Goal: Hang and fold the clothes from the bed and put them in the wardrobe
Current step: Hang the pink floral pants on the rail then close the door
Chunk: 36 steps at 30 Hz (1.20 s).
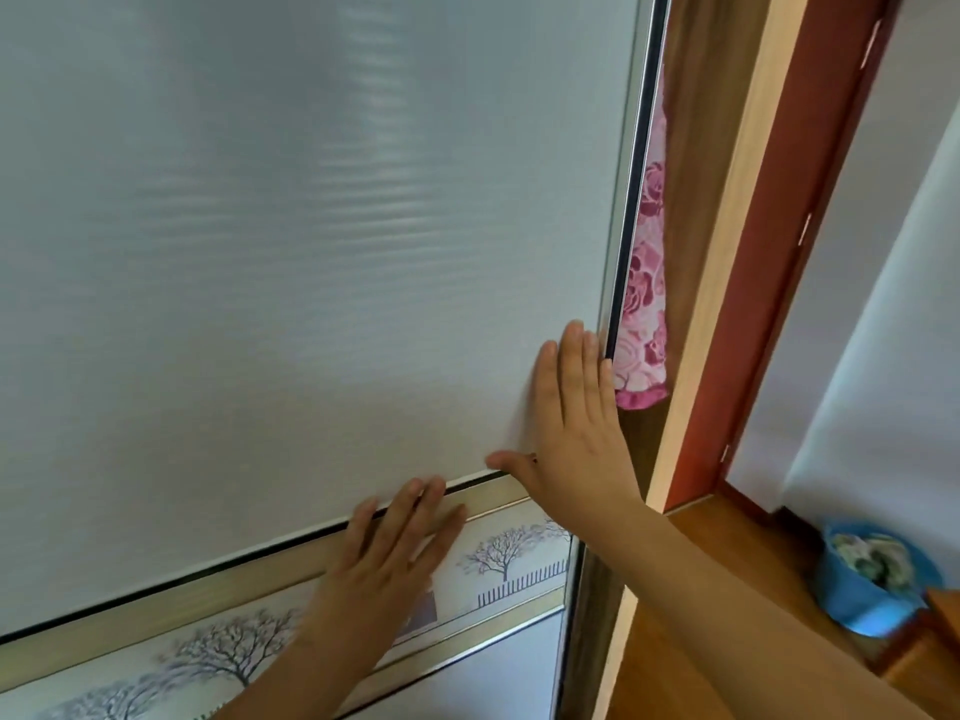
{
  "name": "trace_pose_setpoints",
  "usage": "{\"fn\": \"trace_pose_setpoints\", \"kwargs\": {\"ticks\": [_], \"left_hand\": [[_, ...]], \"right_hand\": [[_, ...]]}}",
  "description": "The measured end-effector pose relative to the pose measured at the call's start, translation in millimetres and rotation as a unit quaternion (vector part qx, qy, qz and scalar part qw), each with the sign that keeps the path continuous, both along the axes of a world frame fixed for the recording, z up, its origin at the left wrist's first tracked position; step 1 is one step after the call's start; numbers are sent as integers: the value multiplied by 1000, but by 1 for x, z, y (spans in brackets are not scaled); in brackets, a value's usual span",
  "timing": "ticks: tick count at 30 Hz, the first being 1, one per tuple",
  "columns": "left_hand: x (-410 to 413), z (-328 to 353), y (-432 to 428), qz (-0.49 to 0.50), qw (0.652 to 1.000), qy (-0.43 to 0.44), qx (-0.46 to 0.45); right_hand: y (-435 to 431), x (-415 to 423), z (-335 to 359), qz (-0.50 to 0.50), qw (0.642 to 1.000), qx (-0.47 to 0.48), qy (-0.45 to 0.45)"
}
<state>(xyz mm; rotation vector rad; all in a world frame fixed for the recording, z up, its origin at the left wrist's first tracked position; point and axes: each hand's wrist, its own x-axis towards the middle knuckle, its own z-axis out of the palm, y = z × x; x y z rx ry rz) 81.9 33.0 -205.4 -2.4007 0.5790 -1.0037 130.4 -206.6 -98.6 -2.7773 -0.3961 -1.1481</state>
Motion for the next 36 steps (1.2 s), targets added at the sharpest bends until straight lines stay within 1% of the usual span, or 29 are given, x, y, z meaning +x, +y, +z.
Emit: {"fn": "trace_pose_setpoints", "kwargs": {"ticks": [3,6,8,10,13,15,17,20,21,23,24,25,26,28,30,32,33,34,35,36], "left_hand": [[6,2,-15,-11,1000,-3,-3],[11,2,-27,-22,1000,0,-5],[14,1,-32,-22,1000,3,-3],[16,0,-35,-19,1000,7,-2],[17,-1,-36,-16,1000,12,-7],[16,-2,-34,-19,1000,15,-9],[15,-2,-31,-21,1000,19,-9],[13,-1,-26,-18,1000,19,-10],[13,-1,-25,-15,1000,18,-10],[13,-2,-23,-10,1000,20,-8],[13,-3,-22,-9,1000,23,-7],[13,-4,-21,-8,1000,26,-6],[14,-5,-21,-7,1000,29,-5],[15,-5,-23,-4,999,34,-3],[16,-4,-27,-6,999,37,-1],[17,-3,-33,-10,999,40,-8],[17,-2,-36,-13,999,40,-13],[18,0,-39,-16,999,42,-18],[18,1,-43,-18,999,46,-20],[19,2,-46,-20,998,50,-22]], "right_hand": [[-12,2,0,-2,1000,11,12],[-25,-3,1,4,999,47,13],[-31,-8,0,9,995,101,-11],[-35,-12,1,17,984,178,-9],[-38,-11,9,62,941,329,48],[-41,-7,17,104,910,398,51],[-44,-3,26,153,866,470,77],[-52,8,35,169,808,541,158],[-55,12,39,179,784,565,184],[-60,20,44,198,738,610,207],[-61,21,44,194,727,623,212],[-61,19,45,179,737,616,211],[-61,15,42,160,761,594,205],[-61,2,33,134,818,532,173],[-63,-13,22,105,877,455,112],[-69,-19,13,49,943,328,18],[-74,-17,11,31,970,236,-35],[-77,-14,11,27,988,137,-69],[-79,-10,11,18,996,49,-73],[-82,-5,12,-3,998,-18,-61]]}}
